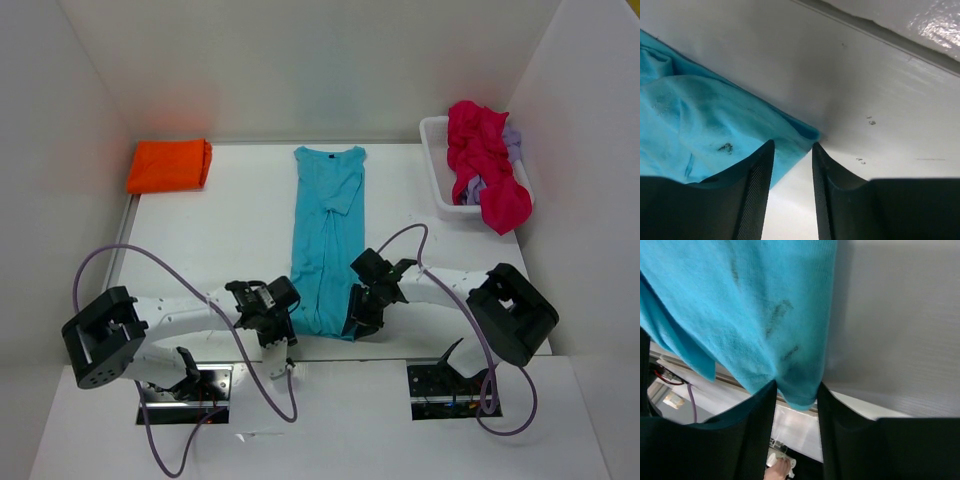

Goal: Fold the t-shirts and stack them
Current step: Grab the bottom of the folded rectangular tshirt with both arms

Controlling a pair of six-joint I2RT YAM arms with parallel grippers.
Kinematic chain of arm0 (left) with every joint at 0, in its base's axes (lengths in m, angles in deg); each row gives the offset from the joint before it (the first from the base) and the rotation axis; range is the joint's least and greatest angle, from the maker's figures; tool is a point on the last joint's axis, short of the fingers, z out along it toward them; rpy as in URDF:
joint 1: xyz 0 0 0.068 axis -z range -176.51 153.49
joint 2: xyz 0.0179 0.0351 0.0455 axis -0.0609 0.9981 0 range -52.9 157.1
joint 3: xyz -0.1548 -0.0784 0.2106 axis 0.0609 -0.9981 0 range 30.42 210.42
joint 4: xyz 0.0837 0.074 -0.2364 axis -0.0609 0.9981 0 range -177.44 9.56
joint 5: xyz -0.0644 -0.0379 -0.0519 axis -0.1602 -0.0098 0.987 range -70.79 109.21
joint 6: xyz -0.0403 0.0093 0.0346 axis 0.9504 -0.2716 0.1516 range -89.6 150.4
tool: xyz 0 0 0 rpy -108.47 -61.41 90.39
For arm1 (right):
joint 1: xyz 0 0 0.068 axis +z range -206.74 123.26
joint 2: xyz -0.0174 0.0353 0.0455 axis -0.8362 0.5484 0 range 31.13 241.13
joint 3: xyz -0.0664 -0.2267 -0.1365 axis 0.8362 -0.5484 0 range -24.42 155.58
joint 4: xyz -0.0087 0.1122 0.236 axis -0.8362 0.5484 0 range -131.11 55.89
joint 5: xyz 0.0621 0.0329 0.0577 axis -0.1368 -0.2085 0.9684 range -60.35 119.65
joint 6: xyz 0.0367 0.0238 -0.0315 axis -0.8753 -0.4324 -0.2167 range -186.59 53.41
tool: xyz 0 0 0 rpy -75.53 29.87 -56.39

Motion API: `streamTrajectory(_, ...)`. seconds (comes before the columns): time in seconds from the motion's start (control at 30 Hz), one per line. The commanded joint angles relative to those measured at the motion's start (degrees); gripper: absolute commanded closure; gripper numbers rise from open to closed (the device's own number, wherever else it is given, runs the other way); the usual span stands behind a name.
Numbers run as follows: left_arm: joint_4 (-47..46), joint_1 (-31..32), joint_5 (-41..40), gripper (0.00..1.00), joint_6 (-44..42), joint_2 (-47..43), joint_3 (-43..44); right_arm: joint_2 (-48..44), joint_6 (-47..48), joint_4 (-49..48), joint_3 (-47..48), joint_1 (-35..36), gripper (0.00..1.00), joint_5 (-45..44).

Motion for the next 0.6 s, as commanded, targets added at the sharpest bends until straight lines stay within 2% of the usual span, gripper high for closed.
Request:
streamTrajectory(0.0,5.7,0.4,4.0,0.56,0.0,3.0,0.3,2.3,1.1,1.6,-3.4,0.8,0.61,-4.7)
streamTrajectory(0.03,6.2,0.4,4.0,0.56,0.0,3.5,0.9,2.3,1.1,1.6,-3.4,0.8,0.64,-4.7)
streamTrajectory(0.07,6.2,0.4,4.0,0.67,0.0,4.1,0.9,2.3,1.1,1.6,-3.4,0.8,0.69,-4.7)
streamTrajectory(0.1,6.2,0.4,4.0,0.74,0.0,5.4,1.8,2.3,1.1,1.1,-3.4,0.8,0.77,-4.7)
streamTrajectory(0.17,6.9,0.4,4.0,0.88,0.7,6.1,2.7,2.3,1.1,1.1,-3.4,0.8,0.86,-4.7)
streamTrajectory(0.23,6.9,0.4,4.0,0.98,2.1,6.1,2.7,2.3,1.1,1.1,-3.4,0.8,0.96,-4.7)
streamTrajectory(0.3,6.3,0.4,4.0,1.00,3.1,6.1,2.7,2.3,1.1,1.1,-3.4,0.8,1.00,-4.7)
streamTrajectory(0.43,6.3,0.4,4.0,1.00,5.1,5.5,2.7,1.2,1.6,2.3,-3.4,0.8,1.00,-5.2)
streamTrajectory(0.57,11.1,0.4,7.1,1.00,12.3,4.8,7.8,-1.7,1.6,5.1,-2.2,0.8,1.00,-5.2)
